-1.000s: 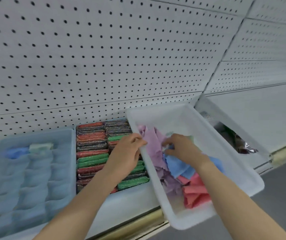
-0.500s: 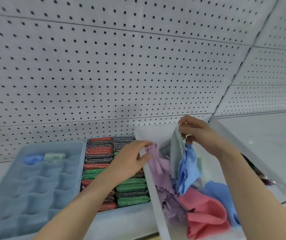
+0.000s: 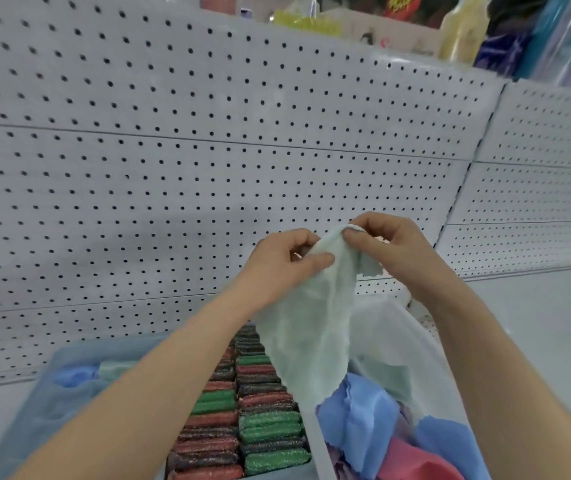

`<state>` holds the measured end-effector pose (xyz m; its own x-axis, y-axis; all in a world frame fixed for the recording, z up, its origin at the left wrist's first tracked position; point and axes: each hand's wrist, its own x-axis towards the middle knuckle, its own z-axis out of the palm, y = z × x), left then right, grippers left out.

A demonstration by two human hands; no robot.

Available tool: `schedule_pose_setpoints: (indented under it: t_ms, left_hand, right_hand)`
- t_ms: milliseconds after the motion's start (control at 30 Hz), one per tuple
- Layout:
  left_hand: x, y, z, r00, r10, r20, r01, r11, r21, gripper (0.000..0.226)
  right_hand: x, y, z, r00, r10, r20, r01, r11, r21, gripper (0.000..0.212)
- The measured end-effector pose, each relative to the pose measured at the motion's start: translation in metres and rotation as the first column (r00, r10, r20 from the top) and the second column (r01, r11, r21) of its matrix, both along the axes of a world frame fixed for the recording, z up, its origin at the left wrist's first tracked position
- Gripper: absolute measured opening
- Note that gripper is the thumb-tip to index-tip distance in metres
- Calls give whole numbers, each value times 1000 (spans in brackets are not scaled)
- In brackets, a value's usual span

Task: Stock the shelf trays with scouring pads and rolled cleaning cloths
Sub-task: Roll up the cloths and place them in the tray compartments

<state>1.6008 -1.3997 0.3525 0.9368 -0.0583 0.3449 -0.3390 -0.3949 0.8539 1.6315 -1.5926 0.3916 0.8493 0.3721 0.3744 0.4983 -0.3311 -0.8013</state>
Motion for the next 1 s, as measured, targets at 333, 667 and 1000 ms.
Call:
schedule_pose_setpoints:
  t_ms: [333, 667, 1000]
  left_hand:
    - [-22, 89, 15, 987, 126, -98, -136, 985, -106, 17]
    - [-34, 71, 34, 996, 92, 6, -92, 992, 92, 24]
    - [-58, 135, 2, 965, 117, -235, -111, 993, 37, 5]
  right_hand:
    - [3, 8, 24, 988, -97, -121, 123, 966, 230, 7]
    - [-20, 82, 0, 925, 256, -282, -309, 937, -163, 29]
    - [-13, 70, -9, 915, 240, -325, -191, 966, 176, 7]
